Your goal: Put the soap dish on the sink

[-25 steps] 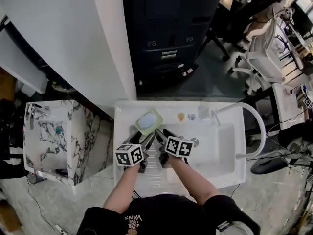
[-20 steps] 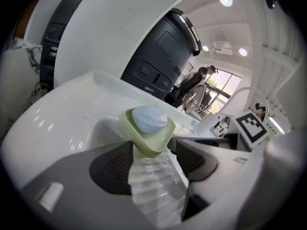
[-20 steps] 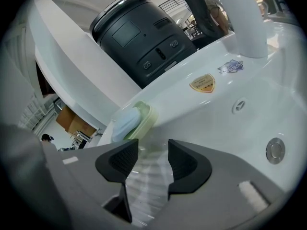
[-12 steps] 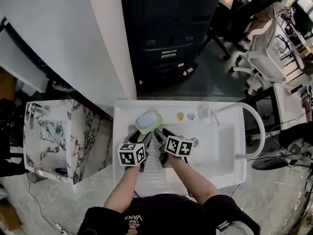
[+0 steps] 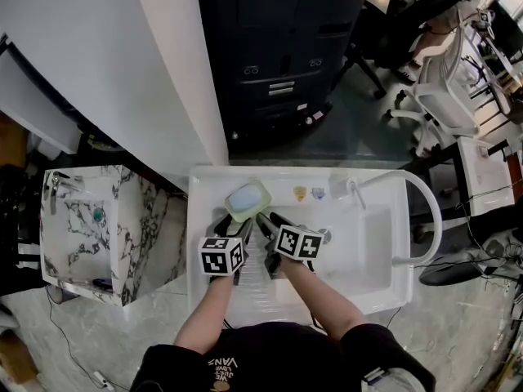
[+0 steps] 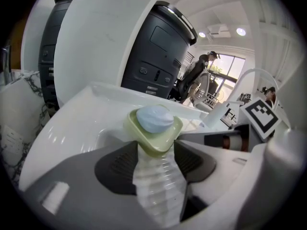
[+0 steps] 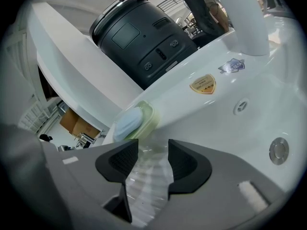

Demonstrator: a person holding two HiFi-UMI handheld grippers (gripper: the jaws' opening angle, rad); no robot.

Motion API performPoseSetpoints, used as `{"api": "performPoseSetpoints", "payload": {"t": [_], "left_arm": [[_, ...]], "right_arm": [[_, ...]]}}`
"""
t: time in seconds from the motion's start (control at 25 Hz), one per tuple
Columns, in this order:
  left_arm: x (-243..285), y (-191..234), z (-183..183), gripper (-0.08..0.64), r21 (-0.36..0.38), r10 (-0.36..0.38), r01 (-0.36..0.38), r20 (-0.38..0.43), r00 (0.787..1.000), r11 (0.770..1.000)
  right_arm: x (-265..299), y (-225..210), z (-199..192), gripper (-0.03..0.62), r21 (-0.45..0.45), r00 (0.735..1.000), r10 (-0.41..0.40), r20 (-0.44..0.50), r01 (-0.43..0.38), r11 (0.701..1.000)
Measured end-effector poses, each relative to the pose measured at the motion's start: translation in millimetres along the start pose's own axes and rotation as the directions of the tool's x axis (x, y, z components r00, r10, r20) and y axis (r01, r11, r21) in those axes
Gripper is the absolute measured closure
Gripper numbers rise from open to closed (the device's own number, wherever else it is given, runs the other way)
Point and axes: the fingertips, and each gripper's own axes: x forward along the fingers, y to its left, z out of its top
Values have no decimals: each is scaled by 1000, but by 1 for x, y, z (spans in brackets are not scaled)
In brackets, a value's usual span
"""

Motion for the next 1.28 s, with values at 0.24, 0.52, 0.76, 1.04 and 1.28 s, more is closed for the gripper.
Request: {"api": "performPoseSetpoints", "payload": {"t": [0.24,0.52,0.76,1.04,1.28], "left_arm": [[-2,-2,2,281,23,19,-19,4,1000,1000],[-4,-2,5,281,43,35,-35,11,999,998],[-1,-2,6,281,46,40,-40,11,999,998],[3,-3,8,278,104,75,-76,15,997,992],[5,-3,9,275,115,72,-73,11,997,991]], "right_arm": [[-2,1,1,402,0,1000,11,-1,-11,1000],[-2,4,1,402,3,1000,23,-3,-23,1000],[-1,5,0,403,3,1000,30,-7,-30,1000],[-2,6,3,403,6,999,41,-1,-41,999],[-3,7,6,403,8,998,55,10,-55,998]]}}
